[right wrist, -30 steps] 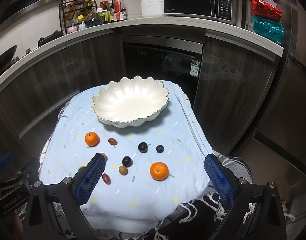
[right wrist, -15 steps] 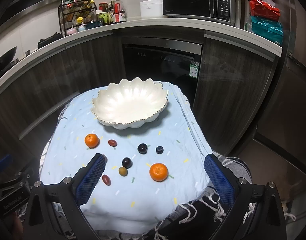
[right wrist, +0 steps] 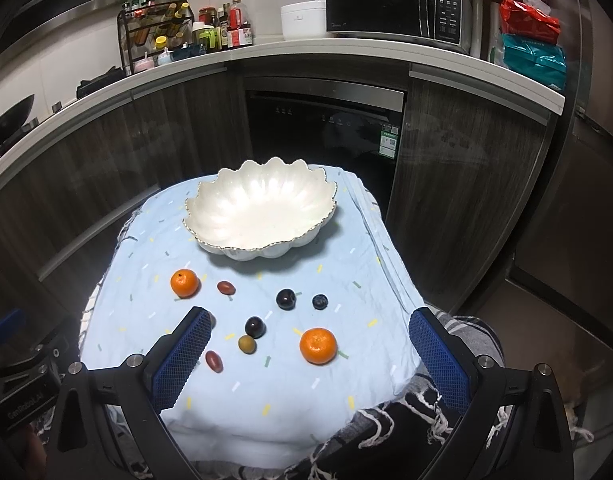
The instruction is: Organize fruits
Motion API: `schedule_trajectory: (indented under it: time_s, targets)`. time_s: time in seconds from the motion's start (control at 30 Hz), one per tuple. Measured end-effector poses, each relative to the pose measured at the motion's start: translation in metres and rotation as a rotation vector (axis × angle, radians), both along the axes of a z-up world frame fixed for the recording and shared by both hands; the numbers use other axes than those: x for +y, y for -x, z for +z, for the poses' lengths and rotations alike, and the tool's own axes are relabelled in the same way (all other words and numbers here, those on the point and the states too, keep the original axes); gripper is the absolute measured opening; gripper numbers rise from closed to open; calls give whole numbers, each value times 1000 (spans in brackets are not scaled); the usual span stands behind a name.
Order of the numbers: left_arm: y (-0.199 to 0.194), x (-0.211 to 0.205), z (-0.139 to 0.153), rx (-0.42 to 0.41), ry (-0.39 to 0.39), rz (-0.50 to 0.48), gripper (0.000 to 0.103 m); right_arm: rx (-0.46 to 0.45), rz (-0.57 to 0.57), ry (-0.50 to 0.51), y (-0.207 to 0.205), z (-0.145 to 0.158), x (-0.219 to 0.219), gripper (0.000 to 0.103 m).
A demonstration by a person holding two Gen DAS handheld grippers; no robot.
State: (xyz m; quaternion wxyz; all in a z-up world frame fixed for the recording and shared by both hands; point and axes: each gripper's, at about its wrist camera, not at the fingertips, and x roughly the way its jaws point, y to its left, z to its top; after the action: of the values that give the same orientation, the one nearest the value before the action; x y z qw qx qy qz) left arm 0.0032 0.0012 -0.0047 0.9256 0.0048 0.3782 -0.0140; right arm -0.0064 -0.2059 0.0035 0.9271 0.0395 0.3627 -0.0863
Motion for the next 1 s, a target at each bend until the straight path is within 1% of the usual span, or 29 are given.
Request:
schedule_trajectory:
  time_s: [0.43, 0.77, 1.0]
  targets:
    - [-9, -1, -1, 16, -30, -12, 103, 22, 19, -10, -6, -5, -1, 101]
    - [-21, -8, -12, 54, -50, -45, 103, 36, 24, -14, -21, -16, -2, 101]
    - [-35, -15, -22, 61, -75, -88, 103, 43, 23, 13, -30, -25, -2, 101]
